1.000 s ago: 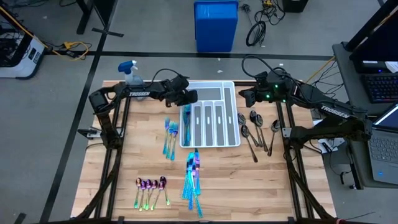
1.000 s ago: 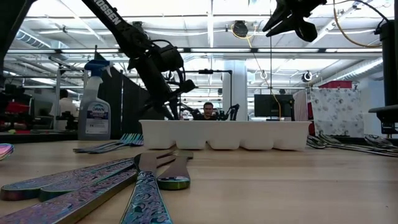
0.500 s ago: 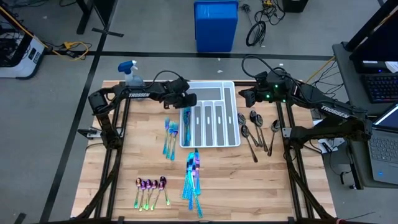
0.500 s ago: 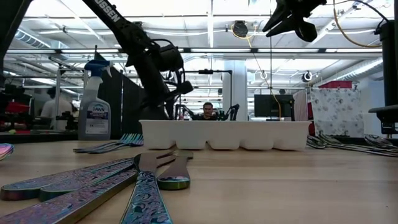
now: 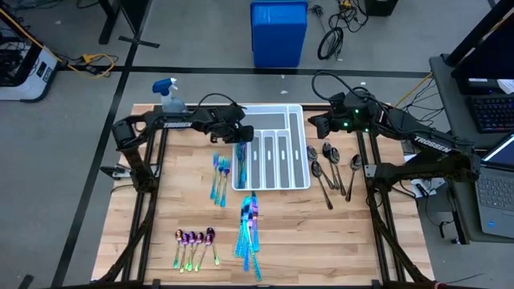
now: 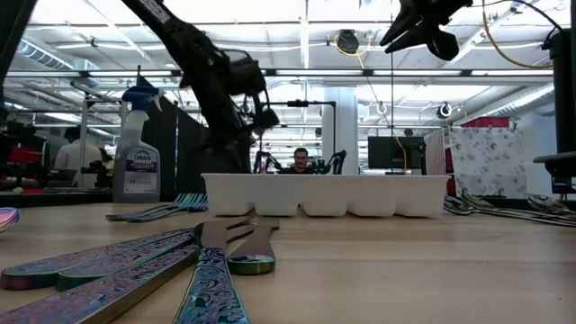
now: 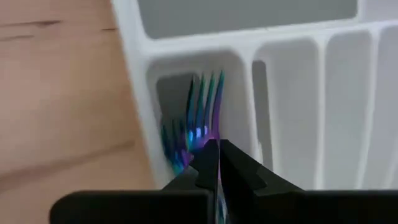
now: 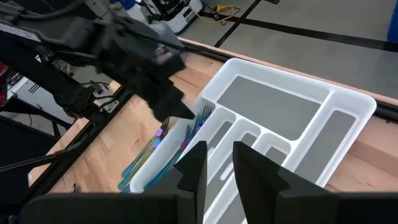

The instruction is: Sort silverware

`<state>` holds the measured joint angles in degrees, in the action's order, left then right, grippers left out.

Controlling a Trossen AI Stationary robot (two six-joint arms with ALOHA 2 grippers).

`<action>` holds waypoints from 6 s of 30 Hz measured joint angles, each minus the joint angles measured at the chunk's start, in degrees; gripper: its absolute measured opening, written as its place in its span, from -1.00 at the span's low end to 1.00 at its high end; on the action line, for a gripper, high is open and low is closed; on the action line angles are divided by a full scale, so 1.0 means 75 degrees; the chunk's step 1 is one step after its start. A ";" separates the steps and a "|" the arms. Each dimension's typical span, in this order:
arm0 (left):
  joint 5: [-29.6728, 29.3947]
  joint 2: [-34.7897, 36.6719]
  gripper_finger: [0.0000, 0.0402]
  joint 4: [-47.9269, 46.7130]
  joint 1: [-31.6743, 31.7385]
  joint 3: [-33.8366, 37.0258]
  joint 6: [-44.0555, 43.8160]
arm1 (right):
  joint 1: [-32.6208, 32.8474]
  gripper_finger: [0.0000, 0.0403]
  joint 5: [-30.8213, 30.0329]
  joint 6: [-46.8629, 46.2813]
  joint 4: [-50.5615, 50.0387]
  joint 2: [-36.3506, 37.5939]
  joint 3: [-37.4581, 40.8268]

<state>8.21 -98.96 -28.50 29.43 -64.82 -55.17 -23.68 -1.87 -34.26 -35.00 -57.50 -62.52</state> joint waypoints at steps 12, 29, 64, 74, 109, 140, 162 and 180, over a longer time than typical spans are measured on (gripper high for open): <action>-0.0092 0.1699 -0.83 -0.3331 -0.1193 0.0000 -0.0247 | 0.0000 -0.70 0.0003 0.0149 -0.0382 0.0000 0.0000; -0.0876 0.0026 0.21 -0.3304 -0.3043 0.0011 -0.2388 | 0.0000 -0.70 0.0089 0.0285 -0.0395 0.0000 0.0000; -0.0540 -0.0472 -0.22 -0.3332 -0.2821 -0.0187 -0.1994 | -0.0003 -0.70 0.0068 0.0162 -0.0385 -0.0001 0.0001; -0.0737 -0.0813 -0.22 -0.3377 -0.2798 -0.0181 -0.2056 | 0.0000 -0.70 0.0079 0.0198 -0.0393 -0.0003 0.0003; -0.0697 -0.0886 -0.95 -0.3176 -0.2772 0.0384 -0.1727 | -0.0001 -0.70 0.0076 0.0178 -0.0385 -0.0003 0.0003; -0.0742 0.0079 -0.95 -0.4264 -0.2362 -0.1262 -0.1711 | -0.0003 -0.70 0.0061 0.0259 0.0027 0.0000 0.0003; -0.0606 -0.0285 -0.95 -0.3435 -0.1035 -0.2049 -0.0267 | -0.0003 -0.70 0.0041 0.0318 0.0024 0.0000 0.0001; -0.0535 -0.0985 -0.90 -0.2529 -0.0998 -0.2041 -0.0400 | -0.0102 -0.70 0.0040 0.0309 0.0043 -0.0001 0.0000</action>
<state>4.20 -106.34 -47.47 21.94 -80.13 -58.17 -24.45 -1.57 -31.94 -34.68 -57.50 -62.52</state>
